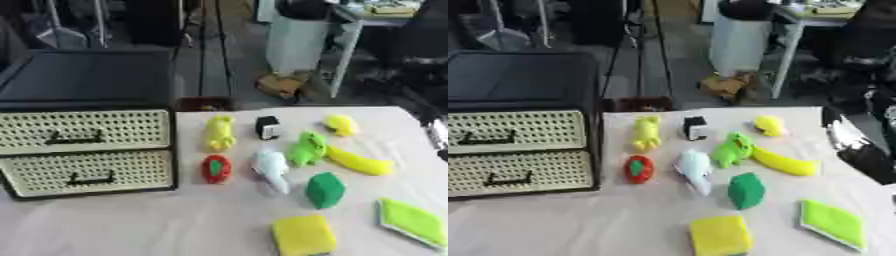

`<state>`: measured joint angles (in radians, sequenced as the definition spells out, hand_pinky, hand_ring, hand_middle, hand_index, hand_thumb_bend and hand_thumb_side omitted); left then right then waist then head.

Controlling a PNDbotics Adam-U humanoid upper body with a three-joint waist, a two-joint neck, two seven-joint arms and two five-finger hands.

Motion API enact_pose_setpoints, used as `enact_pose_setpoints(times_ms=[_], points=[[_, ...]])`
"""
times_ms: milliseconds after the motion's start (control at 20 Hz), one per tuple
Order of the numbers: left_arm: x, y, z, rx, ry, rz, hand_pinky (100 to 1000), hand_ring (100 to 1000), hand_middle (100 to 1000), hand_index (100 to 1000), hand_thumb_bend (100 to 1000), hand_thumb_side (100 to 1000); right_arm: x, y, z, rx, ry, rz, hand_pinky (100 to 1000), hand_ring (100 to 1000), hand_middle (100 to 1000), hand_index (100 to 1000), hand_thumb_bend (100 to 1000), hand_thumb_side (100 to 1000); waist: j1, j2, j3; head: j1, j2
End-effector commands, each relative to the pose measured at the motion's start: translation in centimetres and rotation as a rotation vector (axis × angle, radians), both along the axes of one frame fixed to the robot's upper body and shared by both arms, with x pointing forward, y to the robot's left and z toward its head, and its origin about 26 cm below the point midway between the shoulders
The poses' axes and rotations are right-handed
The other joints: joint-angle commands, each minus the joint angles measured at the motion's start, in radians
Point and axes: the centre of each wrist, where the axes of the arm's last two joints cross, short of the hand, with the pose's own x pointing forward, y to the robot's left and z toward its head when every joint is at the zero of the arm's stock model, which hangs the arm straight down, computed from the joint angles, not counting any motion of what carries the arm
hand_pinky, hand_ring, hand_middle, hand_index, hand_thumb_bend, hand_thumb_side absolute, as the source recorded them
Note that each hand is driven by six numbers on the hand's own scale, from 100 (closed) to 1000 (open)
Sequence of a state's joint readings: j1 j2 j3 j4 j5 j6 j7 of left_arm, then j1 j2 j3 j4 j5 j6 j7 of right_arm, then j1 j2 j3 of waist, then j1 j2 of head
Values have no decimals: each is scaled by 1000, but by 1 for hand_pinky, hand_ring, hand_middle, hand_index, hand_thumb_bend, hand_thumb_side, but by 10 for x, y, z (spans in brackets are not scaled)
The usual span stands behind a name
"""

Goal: Pick up objects from table and place into drawer.

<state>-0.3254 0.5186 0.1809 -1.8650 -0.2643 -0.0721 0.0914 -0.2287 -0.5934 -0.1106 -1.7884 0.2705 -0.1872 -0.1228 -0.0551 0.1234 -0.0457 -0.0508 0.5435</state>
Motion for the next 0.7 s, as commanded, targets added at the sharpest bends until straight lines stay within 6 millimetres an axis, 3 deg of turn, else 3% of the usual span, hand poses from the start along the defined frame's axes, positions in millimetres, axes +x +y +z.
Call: enact_pose_setpoints(times_ms=[50, 350, 700], points=[[-3, -2, 9, 21, -30, -8, 595, 573, 627, 776, 818, 904, -1, -4, 10, -47, -8, 5, 655, 673, 687, 757, 258, 614, 2, -10, 1, 4, 11], [-3, -3, 7, 20, -19, -6, 572, 573, 627, 776, 804, 903, -1, -2, 8, -74, 18, 30, 663, 689, 699, 765, 272, 617, 2, -12, 1, 9, 70], [-2, -5, 6, 21, -13, -10, 566, 572, 627, 777, 797, 904, -3, 2, 10, -226, 91, 95, 675, 740, 697, 768, 360, 591, 3, -10, 3, 9, 105]])
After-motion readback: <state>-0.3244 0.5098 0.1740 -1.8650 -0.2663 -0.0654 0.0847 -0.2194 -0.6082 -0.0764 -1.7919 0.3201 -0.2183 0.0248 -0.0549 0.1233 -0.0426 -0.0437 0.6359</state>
